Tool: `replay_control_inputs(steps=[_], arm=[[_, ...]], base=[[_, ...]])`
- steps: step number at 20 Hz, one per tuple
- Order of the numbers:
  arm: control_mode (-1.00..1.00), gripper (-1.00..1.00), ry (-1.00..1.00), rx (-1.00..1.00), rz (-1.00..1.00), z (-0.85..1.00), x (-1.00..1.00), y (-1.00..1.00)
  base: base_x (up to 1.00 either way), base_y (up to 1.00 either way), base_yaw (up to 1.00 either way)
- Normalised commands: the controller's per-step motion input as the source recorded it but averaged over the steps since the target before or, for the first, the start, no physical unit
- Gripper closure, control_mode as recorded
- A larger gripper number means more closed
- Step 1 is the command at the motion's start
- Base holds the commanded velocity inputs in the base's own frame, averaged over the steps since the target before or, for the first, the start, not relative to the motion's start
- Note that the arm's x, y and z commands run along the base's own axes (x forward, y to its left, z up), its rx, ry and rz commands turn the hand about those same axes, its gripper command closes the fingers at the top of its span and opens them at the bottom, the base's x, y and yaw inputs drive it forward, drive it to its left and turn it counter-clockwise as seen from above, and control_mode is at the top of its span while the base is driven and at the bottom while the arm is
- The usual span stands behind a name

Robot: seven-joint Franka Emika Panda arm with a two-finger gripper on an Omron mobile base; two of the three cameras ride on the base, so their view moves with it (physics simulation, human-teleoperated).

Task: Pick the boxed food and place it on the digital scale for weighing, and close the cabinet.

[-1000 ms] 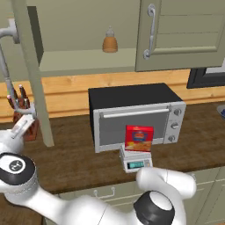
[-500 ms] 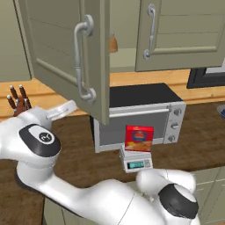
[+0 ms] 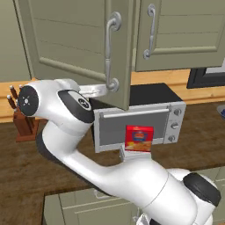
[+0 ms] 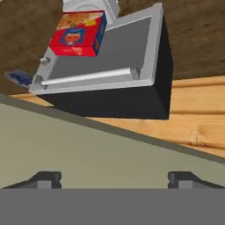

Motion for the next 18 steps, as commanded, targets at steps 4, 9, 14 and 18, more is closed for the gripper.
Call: replay_control_inputs(steps=[4, 9, 14, 18], arm=[[-1.0, -1.0, -0.23, 0.14, 0.0, 0.3, 0.24, -0.64], [-1.0, -1.0, -0.34, 0.08, 0.01, 0.02, 0.49, -0.58], [-1.0, -1.0, -0.28, 0.08, 0.01, 0.05, 0.77, -0.37], [-1.0, -1.0, 0.0, 0.15, 0.0, 0.22, 0.65, -0.2]], base=[[0.0, 0.0, 0.0], [0.0, 0.0, 0.0], [0.0, 0.0, 0.0], [0.0, 0.0, 0.0]])
